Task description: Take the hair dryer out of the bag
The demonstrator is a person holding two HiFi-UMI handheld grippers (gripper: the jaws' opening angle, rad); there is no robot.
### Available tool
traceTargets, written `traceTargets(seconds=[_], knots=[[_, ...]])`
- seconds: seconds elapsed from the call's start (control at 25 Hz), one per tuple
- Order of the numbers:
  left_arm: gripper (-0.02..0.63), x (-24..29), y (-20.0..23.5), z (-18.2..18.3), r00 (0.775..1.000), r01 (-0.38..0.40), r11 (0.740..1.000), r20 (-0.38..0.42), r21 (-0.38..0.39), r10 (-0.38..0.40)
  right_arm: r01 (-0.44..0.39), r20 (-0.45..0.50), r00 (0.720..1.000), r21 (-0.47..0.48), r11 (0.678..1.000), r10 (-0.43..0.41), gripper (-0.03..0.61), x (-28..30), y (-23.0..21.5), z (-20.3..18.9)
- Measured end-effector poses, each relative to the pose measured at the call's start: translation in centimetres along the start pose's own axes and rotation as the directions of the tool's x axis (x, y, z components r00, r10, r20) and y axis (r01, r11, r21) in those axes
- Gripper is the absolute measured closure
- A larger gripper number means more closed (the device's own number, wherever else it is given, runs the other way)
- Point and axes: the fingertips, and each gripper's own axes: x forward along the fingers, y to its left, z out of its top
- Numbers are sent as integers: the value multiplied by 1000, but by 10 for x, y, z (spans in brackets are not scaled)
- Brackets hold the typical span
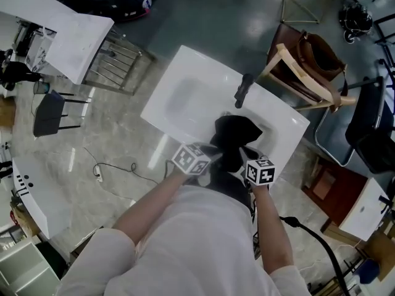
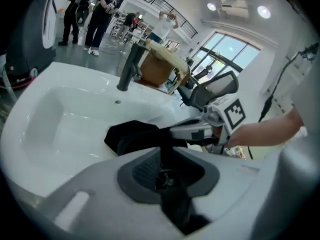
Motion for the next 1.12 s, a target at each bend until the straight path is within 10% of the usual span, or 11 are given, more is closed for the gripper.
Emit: traceTargets(seconds=[0.56,1.12], knots=[[383,64,33,-23,955,-185,962,-269,-200,128,-9,21,1000,-29,1000,10,560,-8,-3,0],[327,110,53,-37,856,-309,946,-463,-98,231,41,82,996,-24,999,-39,560,-12,-3,0]])
